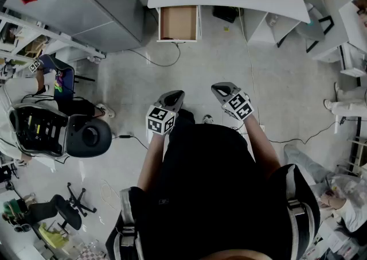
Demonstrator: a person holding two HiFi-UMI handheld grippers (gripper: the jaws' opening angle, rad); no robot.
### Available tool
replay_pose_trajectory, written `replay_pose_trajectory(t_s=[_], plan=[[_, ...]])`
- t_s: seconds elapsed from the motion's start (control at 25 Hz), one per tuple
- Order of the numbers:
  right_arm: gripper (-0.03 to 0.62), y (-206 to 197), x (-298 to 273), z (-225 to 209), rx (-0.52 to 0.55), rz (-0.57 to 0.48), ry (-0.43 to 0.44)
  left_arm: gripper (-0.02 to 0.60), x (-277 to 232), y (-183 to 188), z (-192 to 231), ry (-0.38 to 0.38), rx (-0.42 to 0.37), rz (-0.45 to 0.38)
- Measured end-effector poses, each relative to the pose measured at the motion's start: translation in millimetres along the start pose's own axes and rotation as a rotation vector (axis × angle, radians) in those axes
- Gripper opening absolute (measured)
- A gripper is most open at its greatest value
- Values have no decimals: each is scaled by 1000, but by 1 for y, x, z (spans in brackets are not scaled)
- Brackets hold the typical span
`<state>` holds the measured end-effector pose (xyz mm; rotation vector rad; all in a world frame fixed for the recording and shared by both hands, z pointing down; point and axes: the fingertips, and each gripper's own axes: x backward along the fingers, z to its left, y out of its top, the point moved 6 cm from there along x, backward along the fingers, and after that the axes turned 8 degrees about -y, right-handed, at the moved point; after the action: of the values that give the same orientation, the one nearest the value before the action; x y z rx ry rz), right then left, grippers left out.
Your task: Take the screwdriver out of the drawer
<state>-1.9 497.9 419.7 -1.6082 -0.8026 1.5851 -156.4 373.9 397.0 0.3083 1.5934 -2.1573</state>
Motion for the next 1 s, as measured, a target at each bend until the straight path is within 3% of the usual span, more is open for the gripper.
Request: replay_pose_trajectory(t_s=[1.0], plan=[[57,-12,12,4,-7,49,-1,21,7,-5,-2,17,17,-13]])
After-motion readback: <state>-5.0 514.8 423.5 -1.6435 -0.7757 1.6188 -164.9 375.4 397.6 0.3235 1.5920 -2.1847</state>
